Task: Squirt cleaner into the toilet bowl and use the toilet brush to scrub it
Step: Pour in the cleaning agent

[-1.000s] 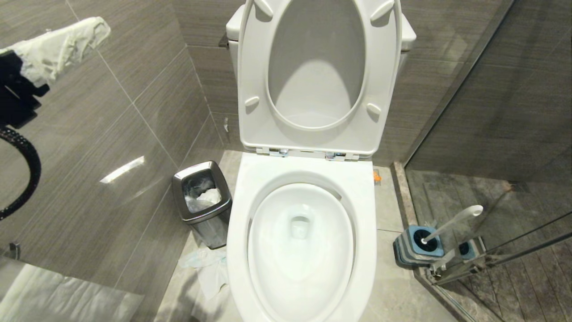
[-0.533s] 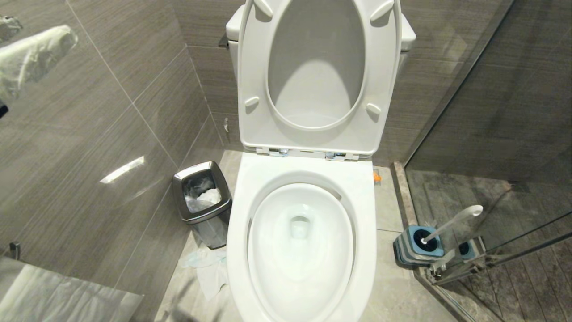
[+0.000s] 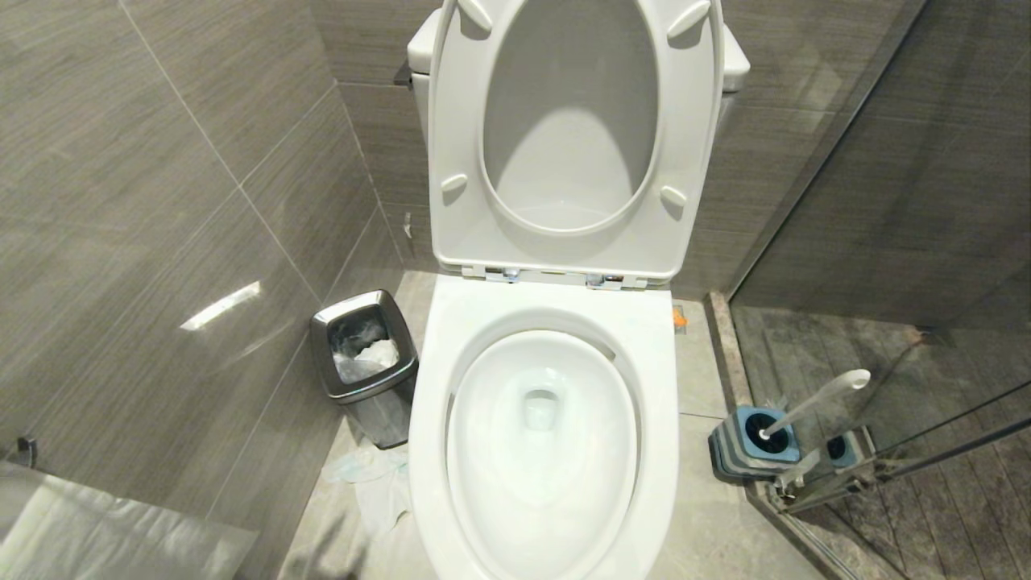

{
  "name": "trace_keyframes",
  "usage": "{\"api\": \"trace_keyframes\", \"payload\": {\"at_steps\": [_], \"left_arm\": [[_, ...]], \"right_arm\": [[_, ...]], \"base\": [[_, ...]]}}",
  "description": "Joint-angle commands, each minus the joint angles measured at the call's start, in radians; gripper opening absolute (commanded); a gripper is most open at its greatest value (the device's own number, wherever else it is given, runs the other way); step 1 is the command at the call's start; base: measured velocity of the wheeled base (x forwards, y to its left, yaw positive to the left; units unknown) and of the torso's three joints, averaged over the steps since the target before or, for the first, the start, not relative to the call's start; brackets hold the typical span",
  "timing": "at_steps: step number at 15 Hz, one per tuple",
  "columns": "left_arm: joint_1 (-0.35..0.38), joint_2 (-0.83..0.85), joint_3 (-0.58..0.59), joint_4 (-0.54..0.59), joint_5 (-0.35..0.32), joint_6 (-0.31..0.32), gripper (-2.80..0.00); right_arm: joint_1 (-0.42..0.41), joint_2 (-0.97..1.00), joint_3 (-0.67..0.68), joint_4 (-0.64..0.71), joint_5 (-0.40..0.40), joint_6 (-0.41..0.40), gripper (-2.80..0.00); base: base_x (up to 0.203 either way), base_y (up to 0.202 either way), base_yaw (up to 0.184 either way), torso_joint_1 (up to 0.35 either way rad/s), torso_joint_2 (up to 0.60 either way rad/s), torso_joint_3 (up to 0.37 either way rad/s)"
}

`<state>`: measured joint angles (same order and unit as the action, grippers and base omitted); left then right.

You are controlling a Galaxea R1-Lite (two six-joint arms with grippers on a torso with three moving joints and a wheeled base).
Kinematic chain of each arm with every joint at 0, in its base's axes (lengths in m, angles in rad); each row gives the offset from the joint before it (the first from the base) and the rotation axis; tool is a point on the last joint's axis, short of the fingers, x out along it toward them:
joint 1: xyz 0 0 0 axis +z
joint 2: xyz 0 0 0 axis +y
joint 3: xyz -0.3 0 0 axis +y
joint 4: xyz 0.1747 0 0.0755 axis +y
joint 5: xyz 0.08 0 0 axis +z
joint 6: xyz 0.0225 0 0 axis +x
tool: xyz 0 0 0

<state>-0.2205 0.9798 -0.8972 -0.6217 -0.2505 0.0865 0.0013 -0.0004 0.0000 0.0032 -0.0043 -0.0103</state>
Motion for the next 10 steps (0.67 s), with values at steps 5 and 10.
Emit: {"api": "trace_keyframes", "payload": {"at_steps": [5,10], "left_arm": [[0.004,-0.069,-0.127,0.125,0.074,-0.005,-2.80],[0.060,-0.261,-0.163,0.287,0.066,-0.049,-2.80]], "right_arm": [[0.000,-0.001,0.002,0.000,0.000,0.000,-2.80],[0.000,0.000,0.002,0.000,0.000,0.000,-2.80]], "base": [[0.000,0.000,0.000,0.000,0.00,0.000],[0.000,0.000,0.000,0.000,0.00,0.000]]}}
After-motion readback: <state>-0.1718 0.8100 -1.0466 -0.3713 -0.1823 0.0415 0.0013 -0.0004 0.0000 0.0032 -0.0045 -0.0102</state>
